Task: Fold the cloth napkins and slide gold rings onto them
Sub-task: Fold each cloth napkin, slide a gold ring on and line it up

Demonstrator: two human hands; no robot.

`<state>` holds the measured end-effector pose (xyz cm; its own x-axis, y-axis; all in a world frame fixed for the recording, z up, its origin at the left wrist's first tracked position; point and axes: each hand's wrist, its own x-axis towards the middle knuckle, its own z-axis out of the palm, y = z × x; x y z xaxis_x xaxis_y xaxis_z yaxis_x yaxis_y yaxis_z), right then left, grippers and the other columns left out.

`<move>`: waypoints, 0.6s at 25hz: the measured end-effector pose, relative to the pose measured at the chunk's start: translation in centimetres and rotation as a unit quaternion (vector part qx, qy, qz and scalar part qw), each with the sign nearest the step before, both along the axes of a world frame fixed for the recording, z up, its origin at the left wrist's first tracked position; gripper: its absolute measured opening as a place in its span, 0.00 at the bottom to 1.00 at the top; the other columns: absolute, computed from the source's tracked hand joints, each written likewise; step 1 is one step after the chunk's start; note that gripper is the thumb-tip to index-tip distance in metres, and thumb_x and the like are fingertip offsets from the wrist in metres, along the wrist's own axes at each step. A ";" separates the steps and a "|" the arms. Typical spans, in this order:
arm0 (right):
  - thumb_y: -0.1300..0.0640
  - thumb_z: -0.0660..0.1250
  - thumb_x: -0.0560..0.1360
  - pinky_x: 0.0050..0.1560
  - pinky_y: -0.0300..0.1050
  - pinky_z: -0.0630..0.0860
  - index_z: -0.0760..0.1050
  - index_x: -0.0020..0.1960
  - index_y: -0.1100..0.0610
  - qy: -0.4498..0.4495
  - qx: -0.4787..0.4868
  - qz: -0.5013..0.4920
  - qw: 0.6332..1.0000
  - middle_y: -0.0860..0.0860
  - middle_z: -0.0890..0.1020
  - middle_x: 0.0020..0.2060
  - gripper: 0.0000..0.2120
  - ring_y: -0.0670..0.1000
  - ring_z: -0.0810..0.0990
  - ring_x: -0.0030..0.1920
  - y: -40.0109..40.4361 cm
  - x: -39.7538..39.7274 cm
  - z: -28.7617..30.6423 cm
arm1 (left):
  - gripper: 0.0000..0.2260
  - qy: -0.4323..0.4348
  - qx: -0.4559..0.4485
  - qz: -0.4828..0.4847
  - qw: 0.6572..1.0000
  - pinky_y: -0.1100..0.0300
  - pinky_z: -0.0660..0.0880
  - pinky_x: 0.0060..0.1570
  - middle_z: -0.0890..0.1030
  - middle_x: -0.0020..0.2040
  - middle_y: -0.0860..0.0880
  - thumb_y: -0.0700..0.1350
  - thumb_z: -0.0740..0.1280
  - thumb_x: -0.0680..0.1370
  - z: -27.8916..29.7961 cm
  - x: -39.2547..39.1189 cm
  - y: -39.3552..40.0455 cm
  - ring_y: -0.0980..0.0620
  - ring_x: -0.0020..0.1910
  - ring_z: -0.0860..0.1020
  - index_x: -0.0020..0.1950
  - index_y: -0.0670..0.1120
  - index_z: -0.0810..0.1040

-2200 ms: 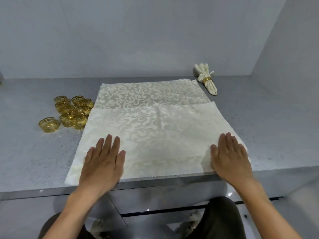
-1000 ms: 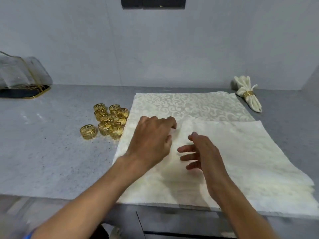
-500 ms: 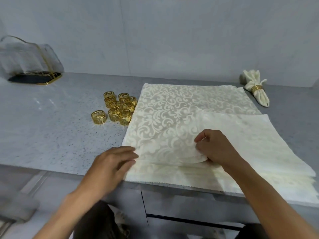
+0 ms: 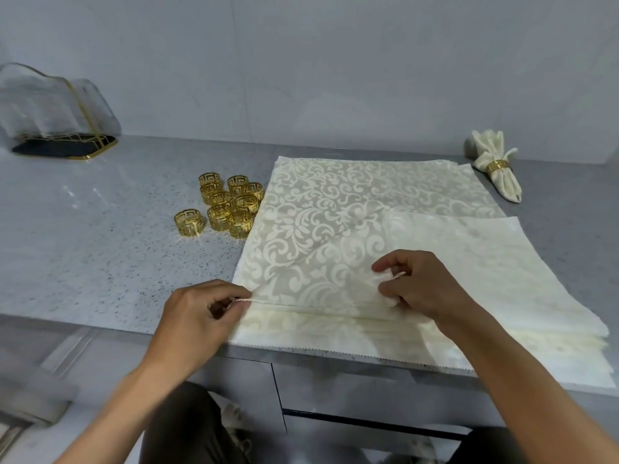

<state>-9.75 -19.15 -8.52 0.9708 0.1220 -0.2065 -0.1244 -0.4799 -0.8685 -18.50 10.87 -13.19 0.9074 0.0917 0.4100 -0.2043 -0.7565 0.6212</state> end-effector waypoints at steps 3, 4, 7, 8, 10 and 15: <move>0.68 0.71 0.71 0.34 0.47 0.79 0.81 0.47 0.58 0.006 -0.023 0.010 1.000 0.52 0.74 0.30 0.08 0.49 0.76 0.27 -0.4 -0.2 0.2 | 0.11 0.010 -0.024 0.021 0.999 0.61 0.76 0.40 0.83 0.43 0.65 0.38 0.77 0.70 0.1 0.1 0.1 0.60 0.36 0.81 0.44 0.54 0.86; 0.68 0.71 0.72 0.33 0.45 0.78 0.81 0.46 0.59 0.004 -0.041 0.016 0.999 0.51 0.76 0.28 0.06 0.48 0.77 0.27 -0.5 -0.2 0.3 | 0.11 0.011 -0.026 0.023 0.999 0.61 0.77 0.40 0.83 0.42 0.66 0.38 0.77 0.71 0.2 0.1 0.4 0.60 0.36 0.81 0.44 0.54 0.86; 0.69 0.70 0.71 0.32 0.38 0.77 0.82 0.43 0.59 0.004 -0.070 0.023 0.997 0.49 0.79 0.25 0.06 0.45 0.78 0.26 -0.7 -0.4 0.0 | 0.11 0.011 -0.021 0.009 1.000 0.63 0.78 0.42 0.84 0.43 0.64 0.37 0.77 0.70 0.1 -0.2 0.9 0.63 0.38 0.81 0.44 0.53 0.87; 0.69 0.70 0.71 0.33 0.39 0.77 0.82 0.42 0.59 0.002 -0.072 0.026 0.997 0.48 0.79 0.25 0.07 0.44 0.78 0.26 -0.8 -0.5 -0.1 | 0.11 0.013 -0.022 0.003 1.000 0.65 0.78 0.43 0.84 0.44 0.64 0.36 0.77 0.69 0.1 -0.3 1.0 0.63 0.39 0.82 0.44 0.52 0.87; 0.69 0.70 0.70 0.34 0.39 0.77 0.82 0.42 0.57 -0.007 -0.086 0.033 0.996 0.49 0.79 0.26 0.08 0.44 0.77 0.27 -0.9 -0.7 -0.3 | 0.09 0.023 -0.028 -0.009 0.999 0.68 0.78 0.44 0.84 0.44 0.63 0.35 0.78 0.69 0.2 -0.4 1.1 0.63 0.40 0.82 0.42 0.50 0.87; 0.68 0.71 0.69 0.38 0.43 0.77 0.83 0.40 0.55 -0.024 -0.099 0.037 0.994 0.49 0.80 0.26 0.08 0.46 0.78 0.28 -0.8 -1.1 -0.3 | 0.07 0.006 0.025 -0.032 0.999 0.65 0.78 0.46 0.84 0.43 0.63 0.37 0.78 0.69 0.2 -0.4 1.4 0.65 0.43 0.81 0.42 0.48 0.88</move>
<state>-10.83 -19.98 -8.87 0.9701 0.1552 -0.1867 -0.0427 -0.6479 -0.7605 -18.94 12.25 -13.01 0.9156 0.0121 0.4018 -0.2466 -0.7725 0.5852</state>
